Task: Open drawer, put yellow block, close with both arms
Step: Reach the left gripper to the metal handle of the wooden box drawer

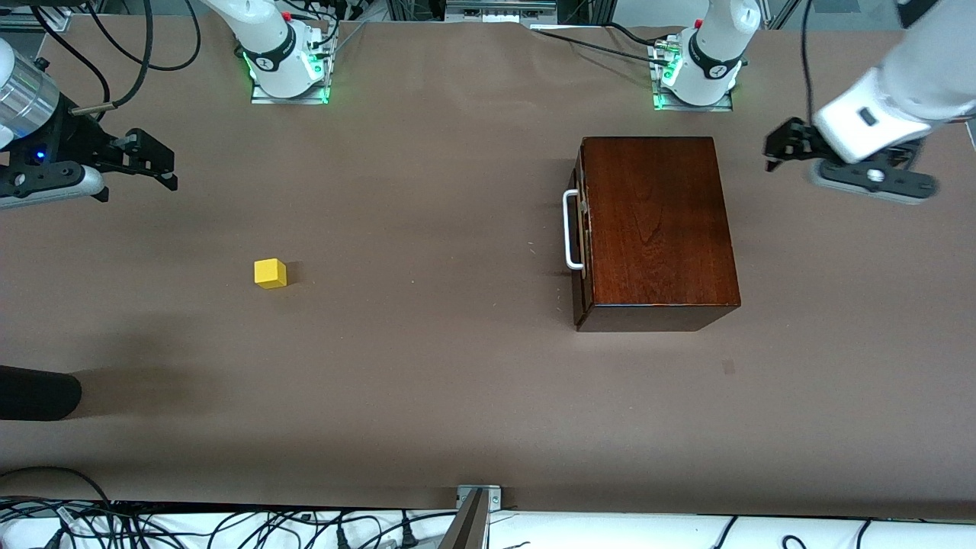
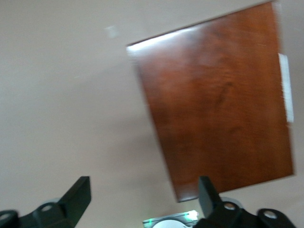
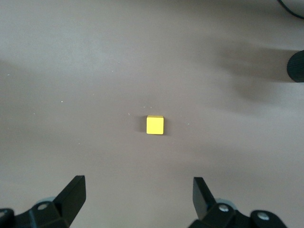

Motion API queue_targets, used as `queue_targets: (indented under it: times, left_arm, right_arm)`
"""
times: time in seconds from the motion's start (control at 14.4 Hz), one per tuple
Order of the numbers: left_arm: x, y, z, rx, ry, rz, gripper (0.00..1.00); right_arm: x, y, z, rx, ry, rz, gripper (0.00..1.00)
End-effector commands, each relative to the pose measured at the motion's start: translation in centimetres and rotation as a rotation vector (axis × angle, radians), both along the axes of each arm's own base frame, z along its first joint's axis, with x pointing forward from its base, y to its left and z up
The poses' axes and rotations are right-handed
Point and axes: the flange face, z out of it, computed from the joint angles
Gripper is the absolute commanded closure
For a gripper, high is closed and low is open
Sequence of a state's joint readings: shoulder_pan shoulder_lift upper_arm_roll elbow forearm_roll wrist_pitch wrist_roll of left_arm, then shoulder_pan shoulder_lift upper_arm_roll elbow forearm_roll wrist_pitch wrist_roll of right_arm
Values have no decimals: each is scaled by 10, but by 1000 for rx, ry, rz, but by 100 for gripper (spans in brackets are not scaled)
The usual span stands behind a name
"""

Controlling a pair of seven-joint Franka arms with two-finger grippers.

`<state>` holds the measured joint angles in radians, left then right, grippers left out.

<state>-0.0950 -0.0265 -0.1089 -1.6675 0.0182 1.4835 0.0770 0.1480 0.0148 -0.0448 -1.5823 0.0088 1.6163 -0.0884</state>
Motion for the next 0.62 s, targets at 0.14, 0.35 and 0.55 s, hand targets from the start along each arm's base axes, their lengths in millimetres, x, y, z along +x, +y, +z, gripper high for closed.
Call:
queue_targets:
  times: [0.14, 0.35, 0.55]
  left_arm:
    - [28, -138, -14, -71, 31, -96, 0]
    - [32, -202, -67, -51, 69, 6, 0]
    - [35, -231, -105, -38, 62, 66, 0]
  right_arm:
    - [1, 2, 5, 15, 6, -12, 0]
    - [1, 2, 5, 17, 6, -12, 0]
    - [1, 2, 6, 17, 1, -12, 0]
